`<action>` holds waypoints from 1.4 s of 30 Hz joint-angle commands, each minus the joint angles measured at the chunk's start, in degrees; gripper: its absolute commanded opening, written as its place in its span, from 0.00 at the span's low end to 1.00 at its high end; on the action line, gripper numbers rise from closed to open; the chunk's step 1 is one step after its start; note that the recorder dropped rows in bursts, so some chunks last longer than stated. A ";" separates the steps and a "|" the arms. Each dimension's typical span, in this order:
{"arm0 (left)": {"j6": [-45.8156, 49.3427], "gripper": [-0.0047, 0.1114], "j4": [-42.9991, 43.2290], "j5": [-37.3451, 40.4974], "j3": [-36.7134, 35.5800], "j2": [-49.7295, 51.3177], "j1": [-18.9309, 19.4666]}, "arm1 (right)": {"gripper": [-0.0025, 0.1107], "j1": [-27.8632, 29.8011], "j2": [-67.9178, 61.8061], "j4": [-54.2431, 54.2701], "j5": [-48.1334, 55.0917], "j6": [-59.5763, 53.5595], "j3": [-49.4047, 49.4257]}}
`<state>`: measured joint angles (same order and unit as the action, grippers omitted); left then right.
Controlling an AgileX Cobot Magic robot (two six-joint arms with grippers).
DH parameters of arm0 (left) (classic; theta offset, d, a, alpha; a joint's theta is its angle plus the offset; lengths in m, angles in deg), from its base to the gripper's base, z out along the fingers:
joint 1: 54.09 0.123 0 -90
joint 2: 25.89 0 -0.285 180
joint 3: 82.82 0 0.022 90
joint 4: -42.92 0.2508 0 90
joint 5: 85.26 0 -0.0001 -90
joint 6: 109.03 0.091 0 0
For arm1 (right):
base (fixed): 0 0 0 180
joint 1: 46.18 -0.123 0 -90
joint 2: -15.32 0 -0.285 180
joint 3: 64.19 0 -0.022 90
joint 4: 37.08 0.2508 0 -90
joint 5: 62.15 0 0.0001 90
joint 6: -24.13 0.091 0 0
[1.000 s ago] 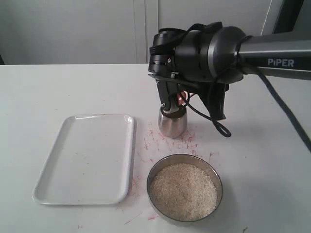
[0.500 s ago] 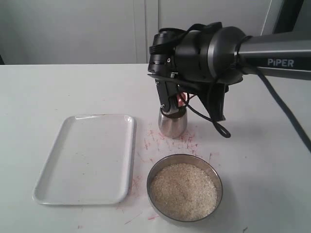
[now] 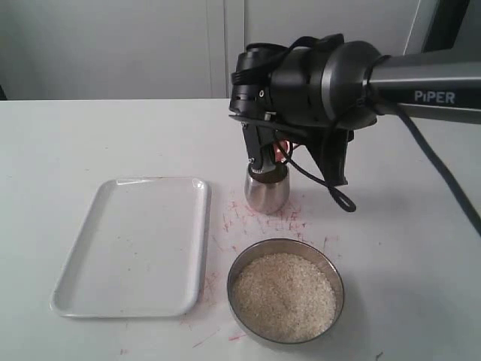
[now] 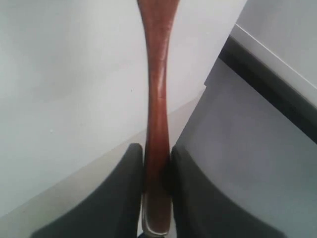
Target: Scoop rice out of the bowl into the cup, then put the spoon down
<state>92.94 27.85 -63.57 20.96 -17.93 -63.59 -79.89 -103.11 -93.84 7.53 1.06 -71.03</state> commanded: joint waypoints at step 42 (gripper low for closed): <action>0.16 0.16 -0.30 0.18 -0.29 -0.17 -0.40 | 0.02 -0.07 21.50 63.28 -19.20 22.01 0.16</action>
<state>92.94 27.85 -63.57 20.96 -17.93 -63.59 -79.89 -82.20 -37.68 -10.24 22.70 -71.03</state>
